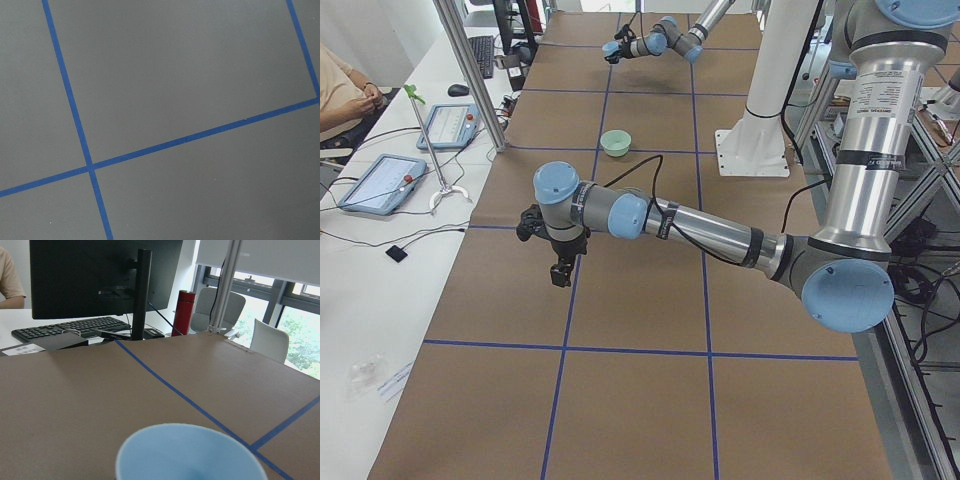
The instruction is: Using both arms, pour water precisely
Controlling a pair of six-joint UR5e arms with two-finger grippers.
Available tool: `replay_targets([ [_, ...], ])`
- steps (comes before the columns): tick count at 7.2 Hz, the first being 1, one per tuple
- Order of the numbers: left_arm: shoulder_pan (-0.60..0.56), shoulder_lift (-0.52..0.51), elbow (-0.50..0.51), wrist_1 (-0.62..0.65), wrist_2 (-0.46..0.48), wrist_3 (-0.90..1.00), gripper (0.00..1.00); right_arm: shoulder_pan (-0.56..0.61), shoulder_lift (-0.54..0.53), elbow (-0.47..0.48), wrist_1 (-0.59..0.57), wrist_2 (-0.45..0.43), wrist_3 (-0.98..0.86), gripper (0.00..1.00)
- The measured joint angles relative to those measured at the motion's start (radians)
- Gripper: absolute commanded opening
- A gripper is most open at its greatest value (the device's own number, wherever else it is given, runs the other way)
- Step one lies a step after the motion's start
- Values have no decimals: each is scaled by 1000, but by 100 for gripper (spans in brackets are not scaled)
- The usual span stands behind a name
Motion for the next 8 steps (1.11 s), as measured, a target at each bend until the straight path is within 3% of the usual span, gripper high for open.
replay_targets([
  [3, 1, 0, 1, 1, 0, 0, 100, 16, 48, -36, 311, 59, -385, 0],
  [5, 0, 0, 2, 1, 0, 0, 100, 89, 98, -35, 459, 271, -700, 0],
  [8, 1, 0, 4, 1, -1, -2, 100, 114, 118, -23, 573, 525, -859, 0],
])
